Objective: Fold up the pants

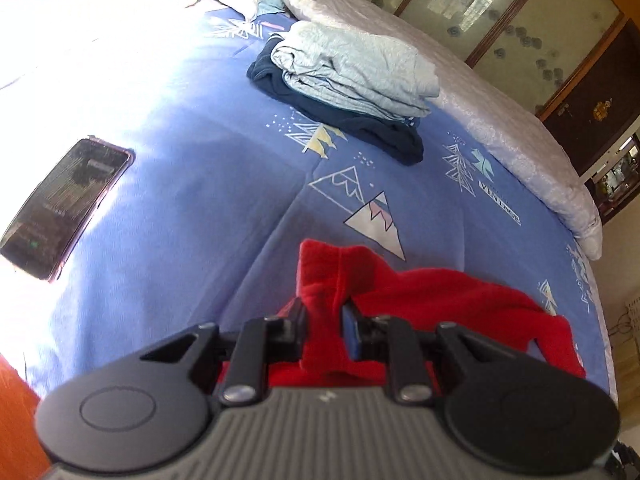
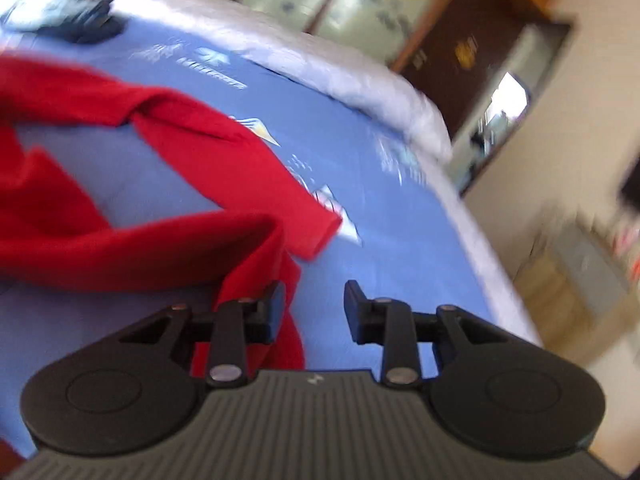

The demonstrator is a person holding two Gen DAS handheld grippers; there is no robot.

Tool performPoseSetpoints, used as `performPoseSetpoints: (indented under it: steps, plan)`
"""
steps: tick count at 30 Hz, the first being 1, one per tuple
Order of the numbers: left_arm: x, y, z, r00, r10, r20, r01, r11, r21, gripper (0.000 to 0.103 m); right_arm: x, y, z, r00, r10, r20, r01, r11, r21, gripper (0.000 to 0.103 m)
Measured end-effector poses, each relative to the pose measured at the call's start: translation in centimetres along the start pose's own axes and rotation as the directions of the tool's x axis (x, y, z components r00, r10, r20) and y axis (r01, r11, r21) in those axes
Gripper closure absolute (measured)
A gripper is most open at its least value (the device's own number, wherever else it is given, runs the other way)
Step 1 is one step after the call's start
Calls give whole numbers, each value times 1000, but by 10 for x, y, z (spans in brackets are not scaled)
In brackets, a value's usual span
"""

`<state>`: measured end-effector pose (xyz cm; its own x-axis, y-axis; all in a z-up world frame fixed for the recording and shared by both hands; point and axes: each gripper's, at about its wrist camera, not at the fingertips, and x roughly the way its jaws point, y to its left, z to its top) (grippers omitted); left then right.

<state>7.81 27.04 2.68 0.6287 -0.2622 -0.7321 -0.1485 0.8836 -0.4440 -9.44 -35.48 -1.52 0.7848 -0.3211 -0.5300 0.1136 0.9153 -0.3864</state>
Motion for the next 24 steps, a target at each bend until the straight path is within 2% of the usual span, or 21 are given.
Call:
performPoseSetpoints:
  steps: [2,5,6,8,9,11,13,16,17,18,20,21,22,23,24]
  plan:
    - [-2,0,-1,1000,-5,2,5,1000,-12,85,5,-20,13,1000,23,11,-24,991,133,67]
    - [-7,-6,0,1000,-16,27,16,1000,-10,85,31,-42,45,997,83,2,-80,952,295,65]
    - [-12,-7,-2,999,-20,37,21,1000,-7,85,43,-51,55,994,113,-8,-103,932,347,57]
    - [-14,-11,-1,999,-17,41,17,1000,2,85,79,-56,74,981,194,-25,-162,877,452,49]
    - [-15,-13,-2,999,-10,39,10,1000,6,85,93,-59,77,974,224,-29,-181,848,499,49]
    - [-14,-14,-1,999,-1,32,1,1000,5,85,125,-63,82,969,237,-67,-166,829,534,48]
    - [-12,-13,0,1000,6,24,-5,1000,-8,85,148,-63,83,961,228,-160,-102,823,559,47]
    - [-9,-14,2,1000,22,16,-22,1000,-19,85,196,-77,73,931,289,-224,-66,736,674,46]
    - [-8,-15,3,999,29,14,-29,999,-20,85,204,-76,68,916,337,-218,-88,697,711,54]
    - [-7,-16,5,999,35,14,-35,999,-19,85,207,-75,68,909,365,-200,-114,679,725,88]
    - [-7,-18,9,999,44,17,-43,999,-16,85,207,-71,81,913,366,-183,-147,709,689,90]
    - [-7,-18,11,999,44,20,-44,999,-17,85,198,-73,92,930,338,-143,-161,725,669,90]
    - [-8,-18,13,999,41,22,-41,999,-21,85,186,-79,103,943,326,-64,-206,725,657,90]
    - [-9,-17,15,999,35,25,-34,999,-29,85,168,-88,113,946,323,35,-268,714,647,90]
    - [-10,-16,17,999,28,29,-27,999,-39,85,149,-98,120,936,326,133,-334,707,624,90]
